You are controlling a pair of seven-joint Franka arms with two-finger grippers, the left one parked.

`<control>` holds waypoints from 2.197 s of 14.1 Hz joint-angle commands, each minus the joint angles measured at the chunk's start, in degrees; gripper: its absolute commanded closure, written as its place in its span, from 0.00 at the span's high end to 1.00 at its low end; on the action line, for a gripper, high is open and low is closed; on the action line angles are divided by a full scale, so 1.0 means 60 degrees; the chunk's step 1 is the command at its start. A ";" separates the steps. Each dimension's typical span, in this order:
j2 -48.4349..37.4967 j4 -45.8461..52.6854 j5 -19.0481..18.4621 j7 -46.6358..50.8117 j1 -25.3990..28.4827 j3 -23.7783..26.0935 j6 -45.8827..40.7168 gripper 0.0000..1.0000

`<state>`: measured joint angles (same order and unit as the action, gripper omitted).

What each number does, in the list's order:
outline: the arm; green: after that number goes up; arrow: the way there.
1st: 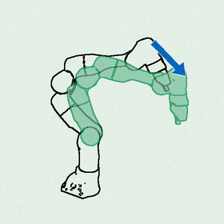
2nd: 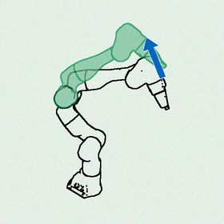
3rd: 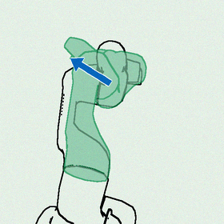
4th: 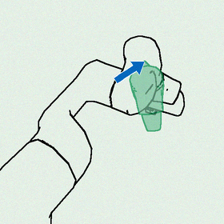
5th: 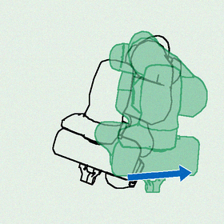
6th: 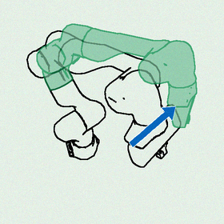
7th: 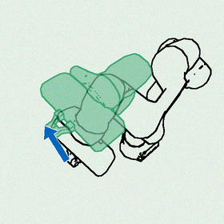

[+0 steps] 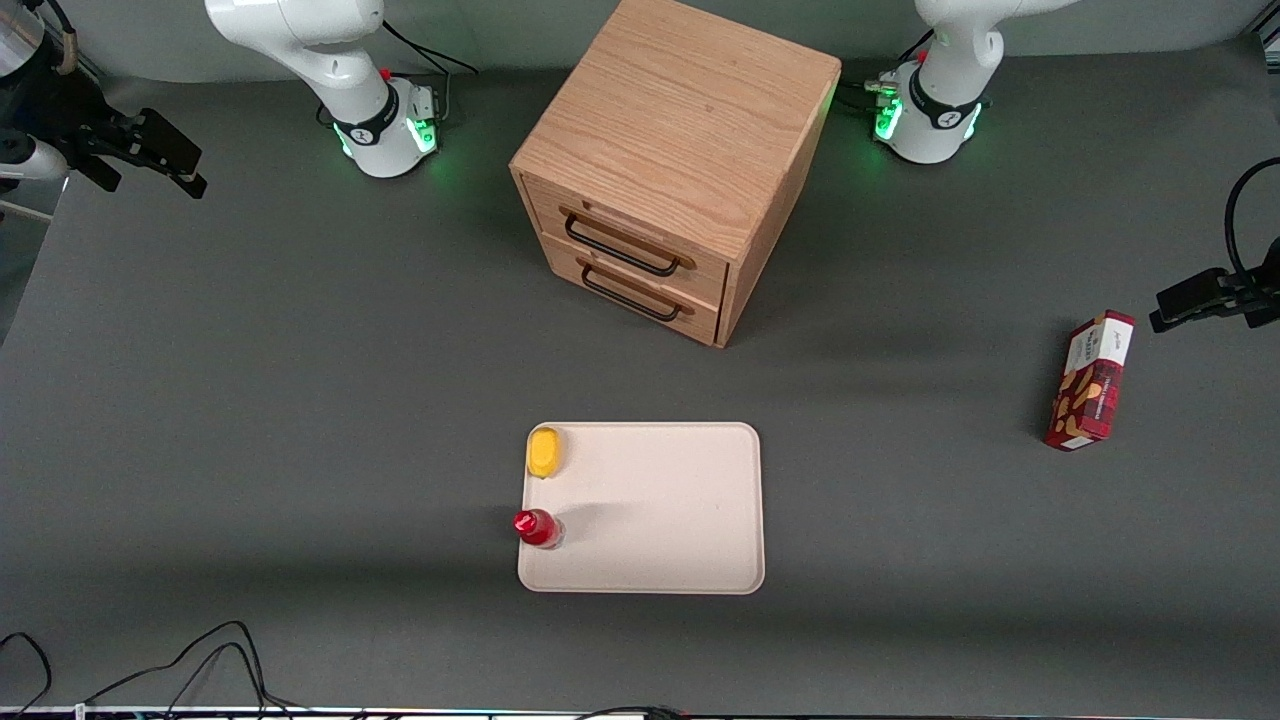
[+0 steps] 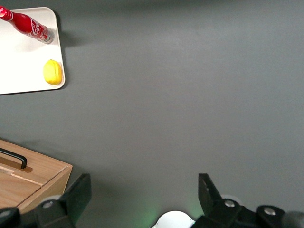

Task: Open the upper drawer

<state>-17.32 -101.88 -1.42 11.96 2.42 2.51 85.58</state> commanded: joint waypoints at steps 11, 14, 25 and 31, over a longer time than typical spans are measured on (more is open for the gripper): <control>0.0147 0.0471 0.0412 -0.0104 0.0080 -0.0374 -0.0421 1.00; 0.0118 0.0559 0.0791 -0.0292 0.0109 -0.0258 -0.0903 1.00; 0.3016 0.3548 0.5039 -0.5523 0.0256 0.0969 -0.2179 1.00; 0.5373 0.3562 0.4792 -0.5567 0.0270 0.3199 -0.0950 1.00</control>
<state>9.07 -83.21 27.39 -20.02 4.23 20.07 78.76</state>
